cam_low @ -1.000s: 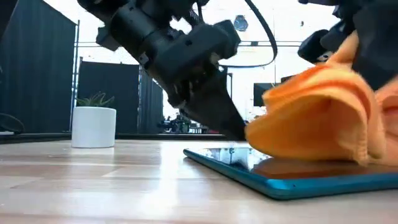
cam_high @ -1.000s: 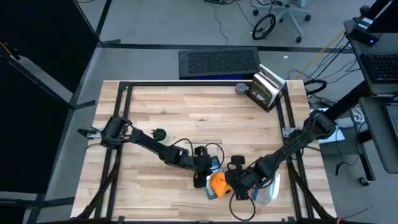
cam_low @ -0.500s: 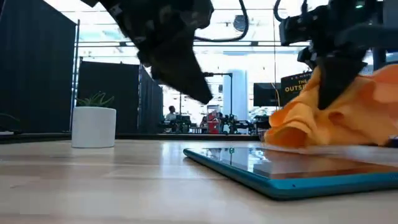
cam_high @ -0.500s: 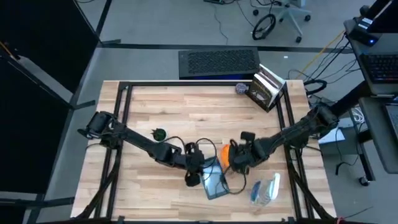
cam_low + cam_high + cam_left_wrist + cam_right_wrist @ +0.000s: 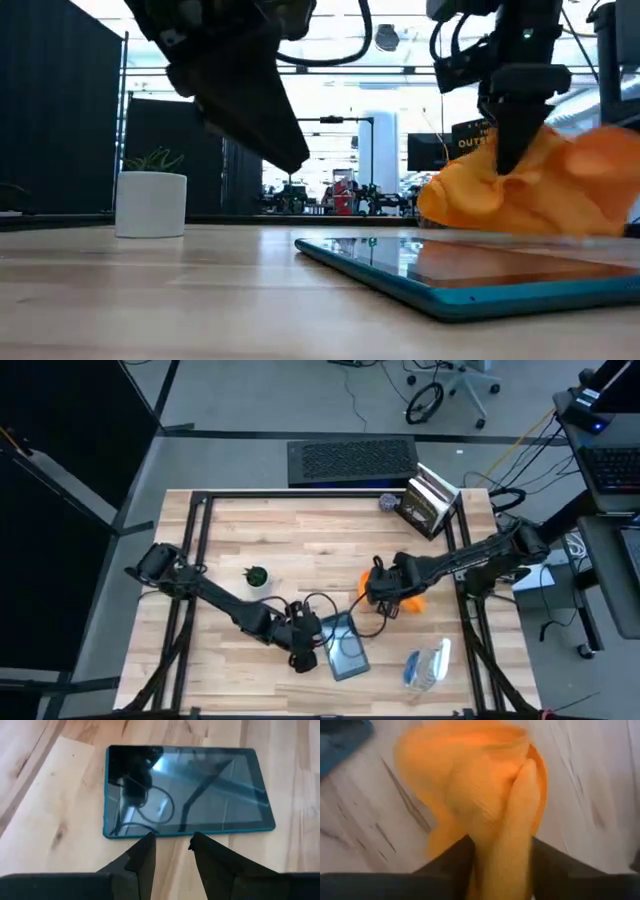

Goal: Apply microfiber cloth
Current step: Wipe the blue tablet with the orange microfiber cloth, then spray the blue tablet with the transparent spray bottle

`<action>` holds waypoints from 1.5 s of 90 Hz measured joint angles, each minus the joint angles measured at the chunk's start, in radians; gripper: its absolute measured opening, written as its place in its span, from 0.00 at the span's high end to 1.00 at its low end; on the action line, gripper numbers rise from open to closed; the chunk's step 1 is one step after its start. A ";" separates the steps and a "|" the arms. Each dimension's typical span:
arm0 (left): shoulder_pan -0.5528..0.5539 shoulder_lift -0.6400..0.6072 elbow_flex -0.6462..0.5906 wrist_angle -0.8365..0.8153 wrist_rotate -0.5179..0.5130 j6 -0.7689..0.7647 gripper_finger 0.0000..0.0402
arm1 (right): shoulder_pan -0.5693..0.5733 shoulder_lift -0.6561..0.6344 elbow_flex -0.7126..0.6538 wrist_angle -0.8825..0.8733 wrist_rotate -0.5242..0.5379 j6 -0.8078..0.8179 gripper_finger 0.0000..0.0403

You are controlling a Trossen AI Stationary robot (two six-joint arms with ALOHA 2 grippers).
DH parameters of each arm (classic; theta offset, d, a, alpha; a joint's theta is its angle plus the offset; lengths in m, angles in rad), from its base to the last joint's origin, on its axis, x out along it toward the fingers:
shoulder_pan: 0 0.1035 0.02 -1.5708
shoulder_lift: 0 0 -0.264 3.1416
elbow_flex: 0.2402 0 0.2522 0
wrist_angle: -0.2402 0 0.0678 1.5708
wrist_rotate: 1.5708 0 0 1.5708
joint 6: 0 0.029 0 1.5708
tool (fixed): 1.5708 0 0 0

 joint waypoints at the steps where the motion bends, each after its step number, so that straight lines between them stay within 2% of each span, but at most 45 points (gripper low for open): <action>1: 0.000 0.000 0.000 0.000 -0.001 0.000 0.71 | 0.000 0.000 0.002 -0.005 -0.010 0.006 0.49; 9: -0.006 0.000 0.000 0.004 -0.004 0.009 0.71 | 0.000 0.000 0.019 -0.040 -0.094 0.050 0.39; 18: -0.014 0.000 0.000 0.004 -0.008 0.043 0.71 | 0.034 0.000 0.023 -0.034 -0.146 0.117 0.32; 30: -0.027 0.015 0.000 0.010 -0.024 0.062 0.71 | 0.105 0.000 0.004 0.092 -0.154 0.174 0.28; 42: -0.036 0.026 0.001 0.024 -0.032 0.061 0.71 | 0.165 0.000 -0.044 0.347 -0.152 0.259 0.27; 56: -0.046 0.058 0.003 0.055 -0.045 0.065 0.71 | 0.189 0.000 -0.183 0.730 -0.159 0.354 0.28; 76: -0.046 0.123 0.001 0.064 -0.029 0.069 0.71 | 0.192 0.000 -0.353 1.007 -0.147 0.516 0.28; 87: -0.046 0.158 0.001 0.090 -0.020 0.070 0.71 | 0.192 0.000 -0.400 1.089 -0.139 0.555 0.28; 97: -0.040 0.174 0.001 0.113 -0.019 0.071 0.71 | 0.192 0.011 -0.410 1.090 -0.118 0.568 0.28; 122: -0.021 0.209 0.002 0.204 -0.022 0.095 0.71 | 0.198 0.139 -0.406 1.256 -0.129 0.577 0.28; 135: -0.011 0.222 0.003 0.237 -0.021 0.097 0.71 | 0.198 0.162 -0.406 1.278 -0.132 0.578 0.28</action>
